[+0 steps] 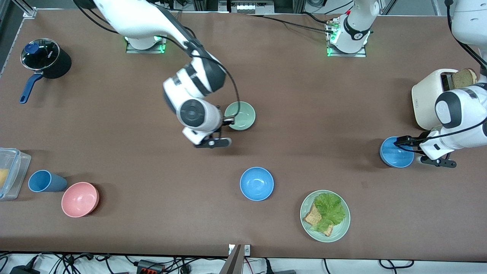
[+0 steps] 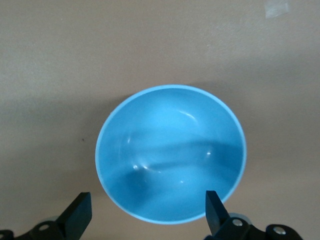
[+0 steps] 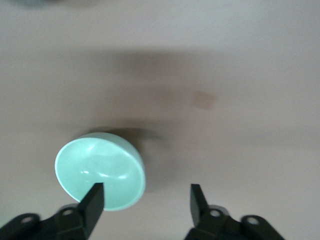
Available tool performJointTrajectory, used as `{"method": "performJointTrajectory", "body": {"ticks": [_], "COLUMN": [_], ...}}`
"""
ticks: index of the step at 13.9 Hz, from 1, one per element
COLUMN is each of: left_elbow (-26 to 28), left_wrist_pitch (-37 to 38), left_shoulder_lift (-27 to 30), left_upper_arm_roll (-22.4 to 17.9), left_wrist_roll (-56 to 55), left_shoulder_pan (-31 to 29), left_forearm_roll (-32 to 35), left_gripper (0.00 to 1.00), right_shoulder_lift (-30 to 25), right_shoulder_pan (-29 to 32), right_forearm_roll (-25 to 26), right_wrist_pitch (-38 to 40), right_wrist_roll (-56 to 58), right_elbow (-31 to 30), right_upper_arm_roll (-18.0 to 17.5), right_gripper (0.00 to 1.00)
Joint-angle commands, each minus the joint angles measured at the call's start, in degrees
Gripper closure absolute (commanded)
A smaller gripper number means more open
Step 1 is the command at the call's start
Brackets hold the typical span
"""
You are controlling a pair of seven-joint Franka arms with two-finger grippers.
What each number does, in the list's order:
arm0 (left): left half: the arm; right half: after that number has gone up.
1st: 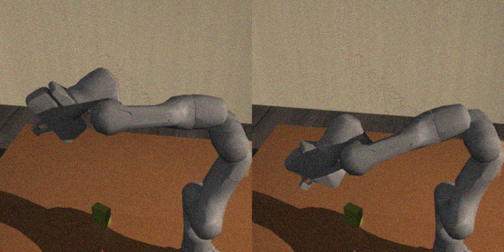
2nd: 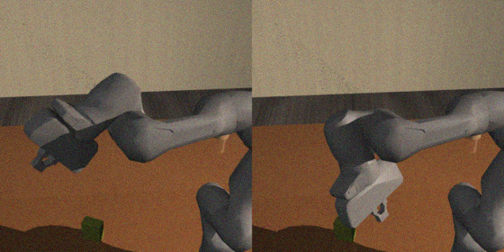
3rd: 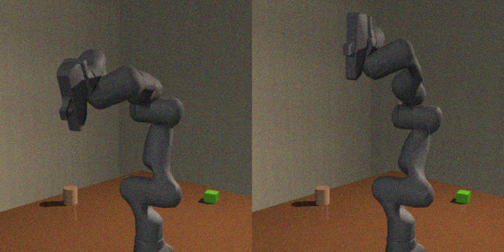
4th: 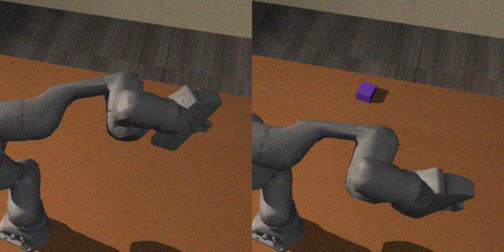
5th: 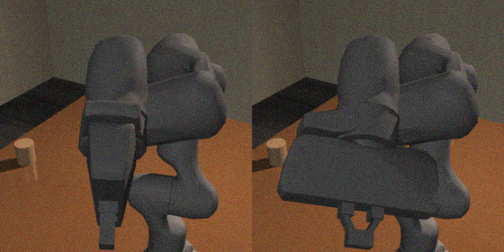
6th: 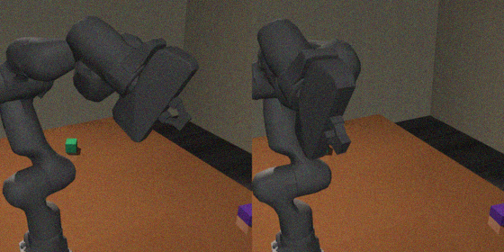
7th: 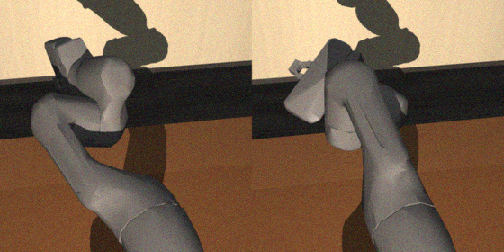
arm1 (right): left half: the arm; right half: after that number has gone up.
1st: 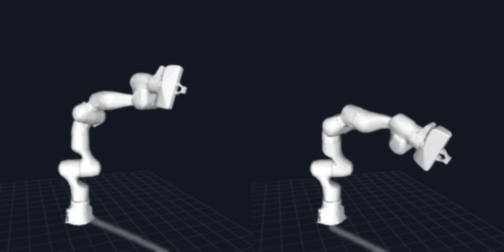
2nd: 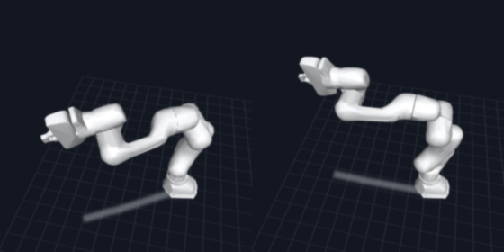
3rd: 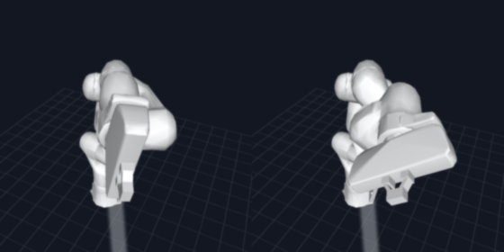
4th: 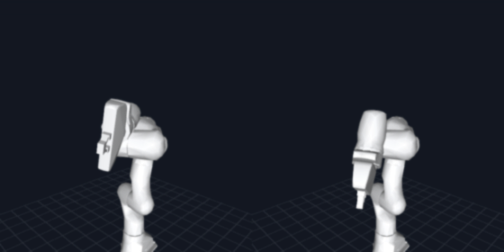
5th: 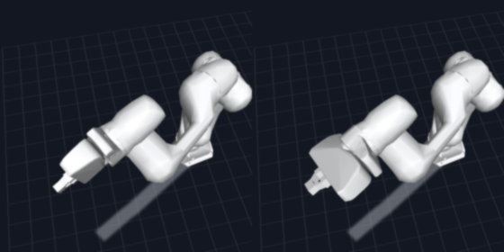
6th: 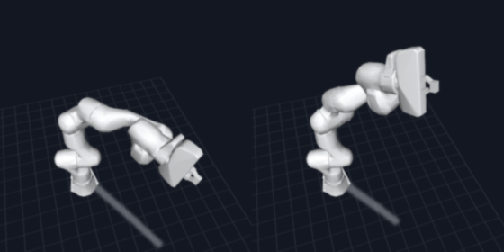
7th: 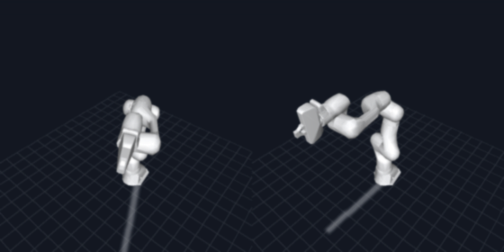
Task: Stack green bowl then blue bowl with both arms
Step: 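Release the green bowl and retract the right gripper while the left grasps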
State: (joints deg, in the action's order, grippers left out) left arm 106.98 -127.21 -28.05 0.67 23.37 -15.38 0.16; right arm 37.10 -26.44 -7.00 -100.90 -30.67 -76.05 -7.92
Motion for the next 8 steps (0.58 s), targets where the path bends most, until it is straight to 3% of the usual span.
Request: {"method": "performJointTrajectory", "body": {"ticks": [1, 4, 8], "left_elbow": [-1.51, -3.53, -3.54], "left_wrist_pitch": [-2.33, -2.78, -2.78], "left_shoulder_lift": [-2.0, -4.29, -5.26], "left_upper_arm_roll": [0.56, 0.74, 0.74], "left_wrist_roll": [4.91, 8.17, 8.53], "left_shoulder_pan": [-1.84, -3.51, -3.51], "left_forearm_roll": [0.37, -0.07, -0.07], "left_gripper": [0.0, 0.02, 0.25], "right_shoulder_lift": [-2.99, -6.15, -9.5], "right_shoulder_pan": [4.79, 11.65, 18.69], "right_forearm_roll": [-0.21, -0.03, 4.36], "right_wrist_pitch": [8.51, 9.49, 9.84], "right_wrist_roll": [-0.71, 5.33, 8.78], "right_elbow": [5.46, 6.18, 6.18], "right_upper_arm_roll": [2.02, 4.05, 4.31], "right_gripper": [0.0, 0.0, 0.0]}}
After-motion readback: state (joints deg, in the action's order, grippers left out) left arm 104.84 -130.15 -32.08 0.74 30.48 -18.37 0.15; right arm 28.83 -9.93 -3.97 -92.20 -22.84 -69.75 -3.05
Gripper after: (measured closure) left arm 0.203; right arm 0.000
